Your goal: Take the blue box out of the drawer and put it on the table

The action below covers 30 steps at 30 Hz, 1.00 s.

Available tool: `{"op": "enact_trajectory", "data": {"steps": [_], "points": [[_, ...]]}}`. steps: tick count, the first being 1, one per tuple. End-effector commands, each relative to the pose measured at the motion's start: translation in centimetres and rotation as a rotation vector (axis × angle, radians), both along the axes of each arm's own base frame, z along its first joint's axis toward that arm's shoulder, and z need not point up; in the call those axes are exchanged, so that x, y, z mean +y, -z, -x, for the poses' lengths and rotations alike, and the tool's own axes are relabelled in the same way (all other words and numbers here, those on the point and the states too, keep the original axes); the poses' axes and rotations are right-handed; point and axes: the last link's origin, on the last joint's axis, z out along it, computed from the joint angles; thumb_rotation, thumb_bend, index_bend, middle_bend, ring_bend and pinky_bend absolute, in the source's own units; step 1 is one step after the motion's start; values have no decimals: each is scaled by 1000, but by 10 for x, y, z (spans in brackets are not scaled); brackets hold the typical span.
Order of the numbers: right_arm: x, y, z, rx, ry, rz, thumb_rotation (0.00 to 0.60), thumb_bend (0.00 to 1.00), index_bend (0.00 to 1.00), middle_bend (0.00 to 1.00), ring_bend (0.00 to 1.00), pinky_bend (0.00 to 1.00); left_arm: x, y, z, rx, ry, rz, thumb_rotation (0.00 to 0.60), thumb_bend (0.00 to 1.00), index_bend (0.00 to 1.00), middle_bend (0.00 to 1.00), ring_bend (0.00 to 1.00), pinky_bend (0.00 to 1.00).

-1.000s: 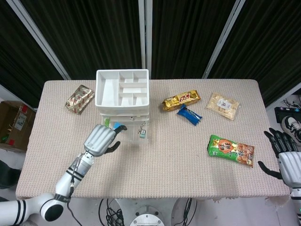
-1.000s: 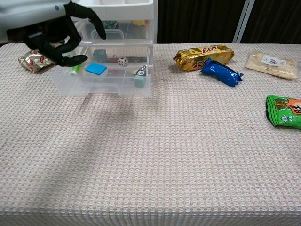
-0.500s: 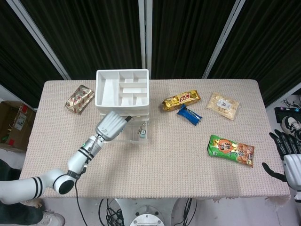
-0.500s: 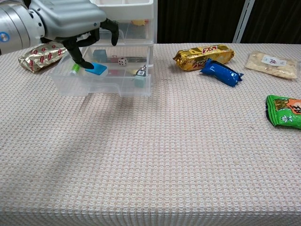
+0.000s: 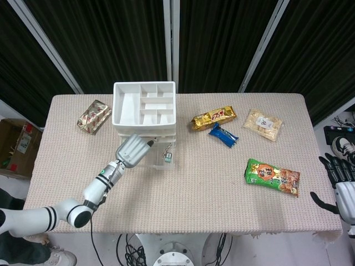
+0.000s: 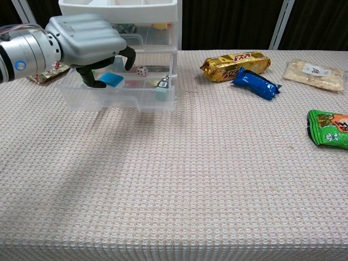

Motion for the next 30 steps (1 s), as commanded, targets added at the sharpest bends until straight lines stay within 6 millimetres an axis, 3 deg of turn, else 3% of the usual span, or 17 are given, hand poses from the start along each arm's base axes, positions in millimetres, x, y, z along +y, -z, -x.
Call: {"op": "enact_trajectory", "data": {"steps": [1,8,18,26,30], "points": [[0,0,1,0,2,1,600,176,0,0,0,0,1,3,1,11,-9,7,600,260,363,844,946,1000],[2,0,2,-2,7,3,600,176,0,0,0,0,6,6,3,36,-25,8,600,270,371,844,946,1000],[2,0,3,-7,11,4,600,176,0,0,0,0,8,3,4,65,-17,2,600,397,500,850,947,1000],[-1,1,0,-4,-4,-1,600,176,0,0,0,0,-28,-38,-21,-157,136,-24,600,414,524,855,951,1000],[-2,3,-1,-5,-9,-6,600,176,0,0,0,0,-56,-41,-35,-225,269,10,600,414,521,852,947,1000]]}}
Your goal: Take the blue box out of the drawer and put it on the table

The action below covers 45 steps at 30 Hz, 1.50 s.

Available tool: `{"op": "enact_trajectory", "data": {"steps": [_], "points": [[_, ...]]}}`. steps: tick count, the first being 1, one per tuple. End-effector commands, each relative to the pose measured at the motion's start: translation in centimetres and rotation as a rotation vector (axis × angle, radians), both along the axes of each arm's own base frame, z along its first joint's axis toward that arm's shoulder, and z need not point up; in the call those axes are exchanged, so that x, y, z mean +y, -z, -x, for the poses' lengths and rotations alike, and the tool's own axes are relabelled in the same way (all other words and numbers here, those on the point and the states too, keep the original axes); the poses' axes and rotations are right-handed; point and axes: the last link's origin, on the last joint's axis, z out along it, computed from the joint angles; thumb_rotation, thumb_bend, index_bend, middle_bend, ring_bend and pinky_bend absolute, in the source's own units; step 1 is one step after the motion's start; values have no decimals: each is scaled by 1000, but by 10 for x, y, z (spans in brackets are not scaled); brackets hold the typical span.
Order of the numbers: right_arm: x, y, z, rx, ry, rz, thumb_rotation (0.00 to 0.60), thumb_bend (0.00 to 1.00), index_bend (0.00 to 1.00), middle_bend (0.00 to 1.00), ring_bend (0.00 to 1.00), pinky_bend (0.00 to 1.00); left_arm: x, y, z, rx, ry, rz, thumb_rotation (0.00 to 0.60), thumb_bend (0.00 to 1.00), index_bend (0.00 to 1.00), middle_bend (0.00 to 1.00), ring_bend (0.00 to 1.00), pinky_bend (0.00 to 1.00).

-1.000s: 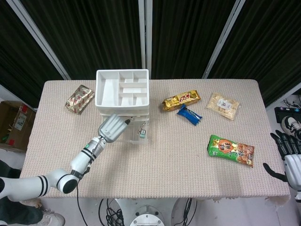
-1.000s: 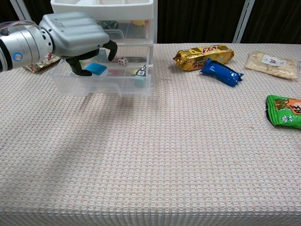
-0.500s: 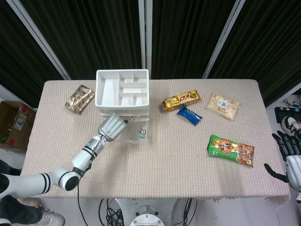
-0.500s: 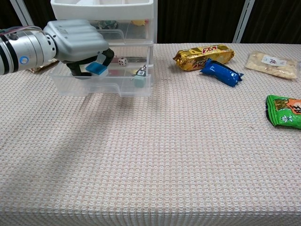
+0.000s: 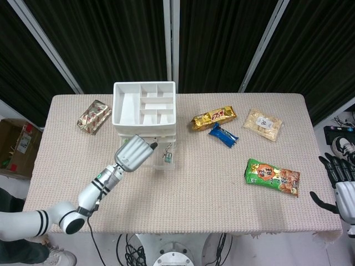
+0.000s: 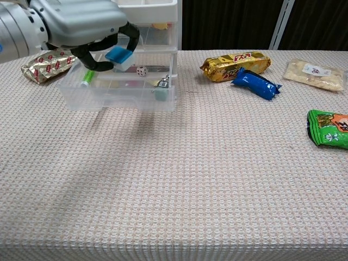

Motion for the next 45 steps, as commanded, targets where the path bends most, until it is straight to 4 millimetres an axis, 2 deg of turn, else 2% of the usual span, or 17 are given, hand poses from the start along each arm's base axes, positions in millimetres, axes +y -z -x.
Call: {"op": "enact_trajectory", "data": {"steps": [1,3,7,15,19,23,27,30,33,36,38,39,42,45], "points": [[-1,2,0,-2,-1,-3,600,176,0,0,0,0,-36,-6,-14,-92,149,39,600,415,521,852,947,1000],[0,4,-1,-4,-2,-8,600,176,0,0,0,0,-50,9,-17,-80,205,88,600,414,521,852,947,1000],[1,3,2,-3,5,-6,600,176,0,0,0,0,-66,42,-18,-30,245,173,600,415,520,853,947,1000],[6,-2,8,-5,24,10,600,176,0,0,0,0,-78,95,-9,136,307,182,600,416,488,853,945,1000],[7,-2,9,-9,27,9,600,176,0,0,0,0,-79,111,-4,186,280,202,600,411,425,836,931,1000],[7,-3,10,-7,27,13,600,176,0,0,0,0,-82,108,-7,153,264,199,600,302,264,738,840,1000],[6,-3,8,-6,18,12,600,176,0,0,0,0,-82,89,-12,49,241,178,600,176,211,653,768,1000],[6,-4,7,-7,10,15,600,176,0,0,0,0,-79,56,-12,-93,218,111,600,131,209,619,728,998],[6,-6,7,-7,7,15,600,176,0,0,0,0,-72,8,5,-297,120,12,600,105,209,611,707,978],[6,-5,7,-4,2,4,600,176,0,0,0,0,-61,-45,45,-432,-43,-121,600,96,219,581,653,927],[4,-5,6,-4,-8,-2,600,176,0,0,0,0,-59,-70,71,-477,-129,-189,600,91,232,542,596,861],[4,-4,5,-4,-15,-6,600,176,0,0,0,0,-60,-86,91,-503,-190,-235,600,90,240,529,578,836],[2,-3,3,-10,-35,-14,600,176,0,0,0,0,-65,-113,135,-510,-304,-323,600,82,259,509,550,755],[0,-2,0,-14,-58,-21,600,176,0,0,0,0,-81,-131,188,-450,-476,-347,600,66,249,415,432,527]]}}
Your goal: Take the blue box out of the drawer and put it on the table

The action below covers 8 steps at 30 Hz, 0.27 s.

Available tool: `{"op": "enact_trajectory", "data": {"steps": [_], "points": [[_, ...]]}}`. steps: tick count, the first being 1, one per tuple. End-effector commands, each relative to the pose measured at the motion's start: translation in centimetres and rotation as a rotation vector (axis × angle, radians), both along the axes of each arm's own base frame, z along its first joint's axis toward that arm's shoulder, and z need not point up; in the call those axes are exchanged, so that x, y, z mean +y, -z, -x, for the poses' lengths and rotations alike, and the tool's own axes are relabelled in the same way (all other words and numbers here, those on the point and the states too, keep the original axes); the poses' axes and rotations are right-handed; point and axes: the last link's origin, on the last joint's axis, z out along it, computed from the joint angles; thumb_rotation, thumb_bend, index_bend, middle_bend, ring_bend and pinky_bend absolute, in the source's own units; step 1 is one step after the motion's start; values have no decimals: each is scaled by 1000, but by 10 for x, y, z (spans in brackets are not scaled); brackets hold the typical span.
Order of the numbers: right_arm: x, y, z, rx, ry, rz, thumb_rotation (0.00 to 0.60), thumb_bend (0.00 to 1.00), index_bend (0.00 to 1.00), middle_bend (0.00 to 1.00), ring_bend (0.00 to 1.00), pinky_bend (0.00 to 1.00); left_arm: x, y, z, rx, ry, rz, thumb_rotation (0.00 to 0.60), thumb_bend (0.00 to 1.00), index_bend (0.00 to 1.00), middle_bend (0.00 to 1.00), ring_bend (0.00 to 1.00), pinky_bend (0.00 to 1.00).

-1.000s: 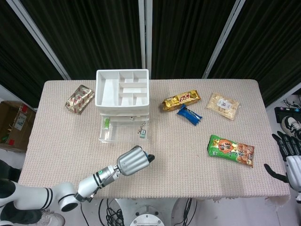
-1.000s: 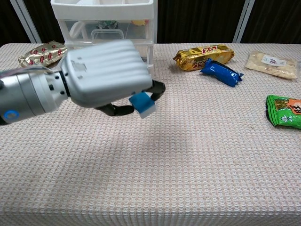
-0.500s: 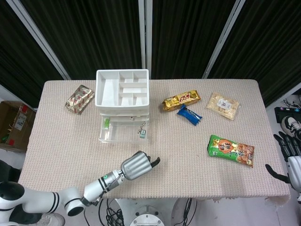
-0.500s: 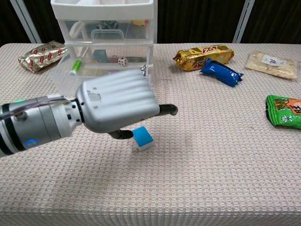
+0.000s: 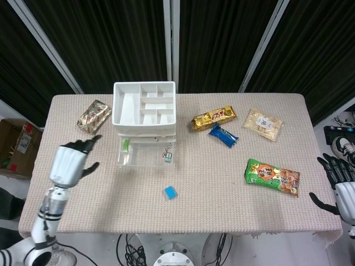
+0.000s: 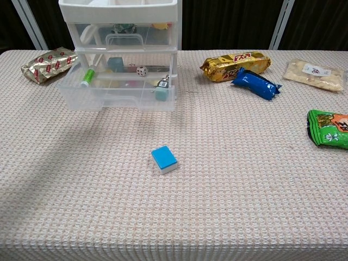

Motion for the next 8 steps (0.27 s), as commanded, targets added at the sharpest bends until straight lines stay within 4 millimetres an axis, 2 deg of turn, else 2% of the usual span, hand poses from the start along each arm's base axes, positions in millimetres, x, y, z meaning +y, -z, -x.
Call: {"op": "enact_trajectory", "data": {"steps": [1,3,8], "points": [[-2,2,-2,0,-18,-7,600,176,0,0,0,0,-20,-42,75,28,-249,-18,600,63,236,363,371,430],[-3,4,-4,1,-23,-15,600,176,0,0,0,0,-34,-48,96,44,-313,-2,600,61,218,309,311,327],[-7,13,-10,-6,-37,-33,600,176,0,0,0,0,-68,-44,113,15,-351,49,600,61,215,302,305,306]]}}
